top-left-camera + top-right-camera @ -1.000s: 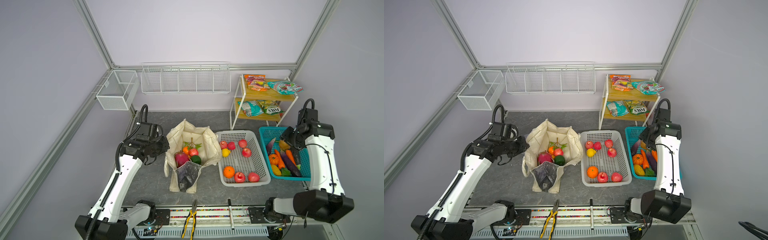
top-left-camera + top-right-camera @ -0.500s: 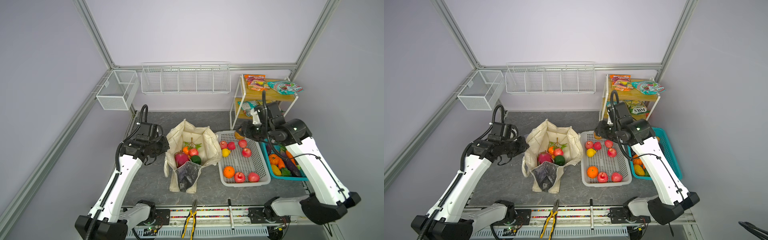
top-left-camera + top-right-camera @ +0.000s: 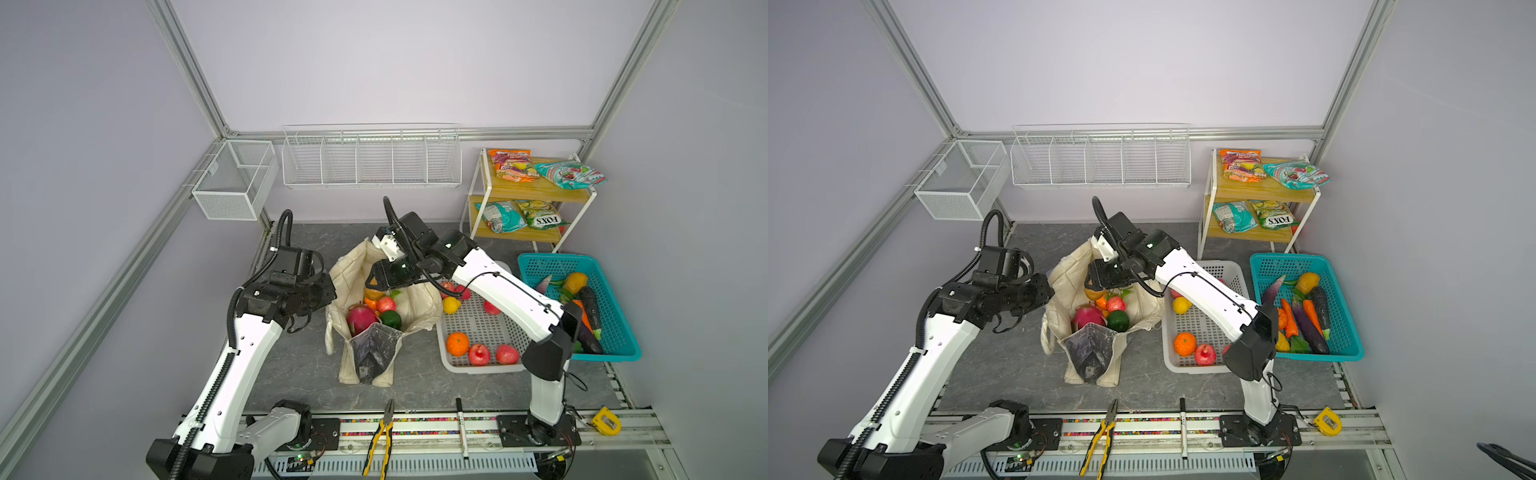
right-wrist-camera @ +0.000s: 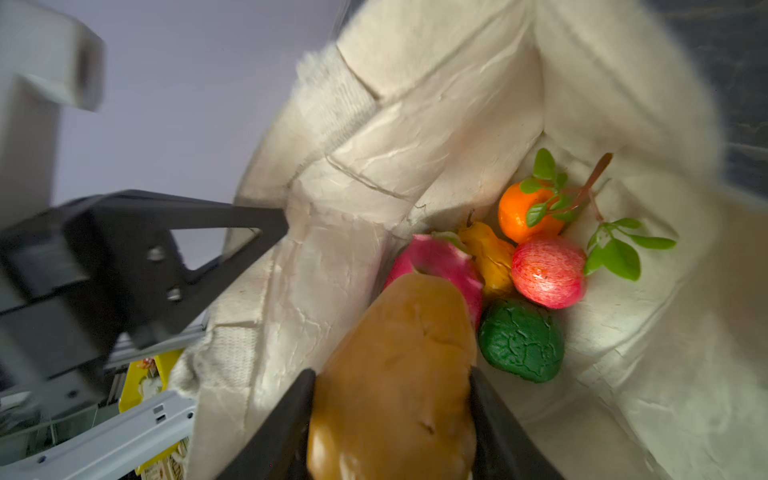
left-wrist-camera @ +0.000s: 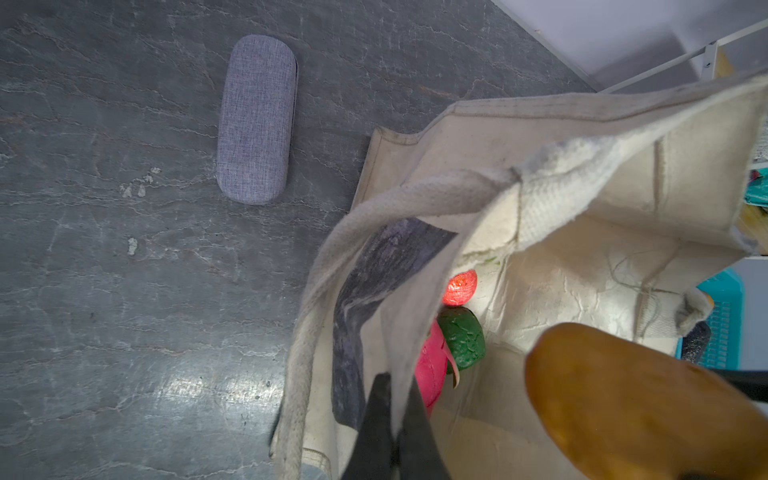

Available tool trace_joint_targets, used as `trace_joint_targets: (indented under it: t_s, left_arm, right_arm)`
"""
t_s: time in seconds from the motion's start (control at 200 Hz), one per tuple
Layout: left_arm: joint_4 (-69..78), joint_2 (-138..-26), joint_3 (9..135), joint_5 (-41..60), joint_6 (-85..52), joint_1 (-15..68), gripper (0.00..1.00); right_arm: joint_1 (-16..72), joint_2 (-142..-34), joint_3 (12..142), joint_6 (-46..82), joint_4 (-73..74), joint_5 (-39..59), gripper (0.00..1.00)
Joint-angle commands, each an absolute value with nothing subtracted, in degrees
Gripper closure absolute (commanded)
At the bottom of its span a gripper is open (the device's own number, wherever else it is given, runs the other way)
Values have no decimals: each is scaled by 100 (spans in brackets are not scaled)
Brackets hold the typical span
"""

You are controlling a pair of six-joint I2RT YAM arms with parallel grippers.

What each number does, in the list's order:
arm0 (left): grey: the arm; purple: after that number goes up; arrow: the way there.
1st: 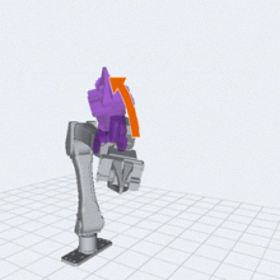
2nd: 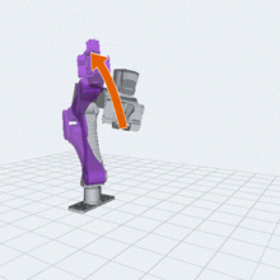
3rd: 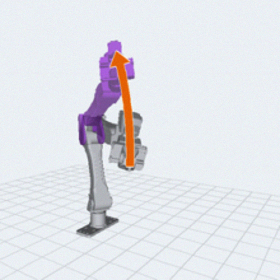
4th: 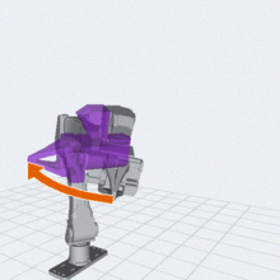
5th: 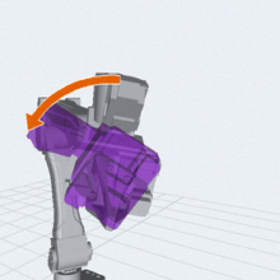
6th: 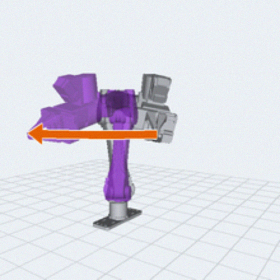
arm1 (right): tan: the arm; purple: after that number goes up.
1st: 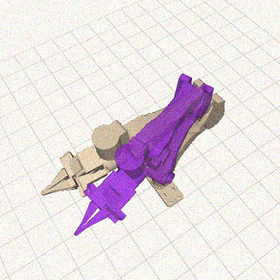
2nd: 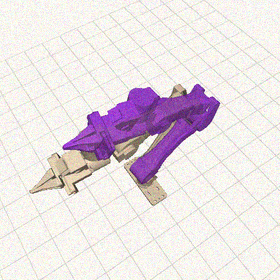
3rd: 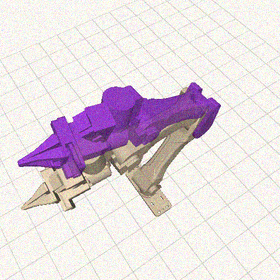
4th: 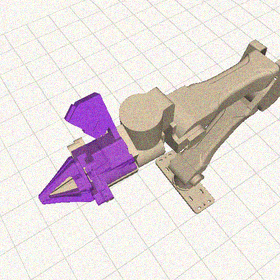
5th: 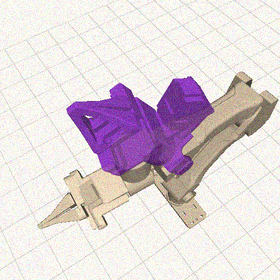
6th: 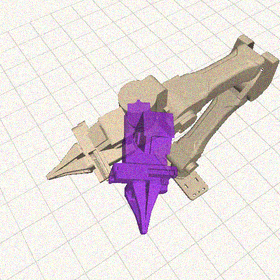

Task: Place the food into the grocery bag and tie it
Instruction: 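Lift the brown potato with the right gripper and carry it over the bag, then lower the held potato into the bag beside the left gripper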

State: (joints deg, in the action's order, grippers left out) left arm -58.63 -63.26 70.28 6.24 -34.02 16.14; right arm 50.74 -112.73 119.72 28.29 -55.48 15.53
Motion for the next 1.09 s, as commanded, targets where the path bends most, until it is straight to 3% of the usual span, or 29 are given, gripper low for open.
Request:
trace_joint_targets:
  t_s: [0.0, 0.31, 1.09]
  left_arm:
    - [-5992, -6168, 7075, 499, -3522, 1629, 100]
    - [-5994, -6175, 7092, 532, -3533, 1628, 100]
    - [-5983, -6033, 6993, 491, -3590, 1626, 100]
  right_arm:
    - [5088, -11390, 12082, 2264, -5731, 1889, 61]
    - [5359, -11729, 11464, 1787, -5528, 1774, 61]
    - [5582, -12511, 11527, 1349, -5252, 1333, 62]
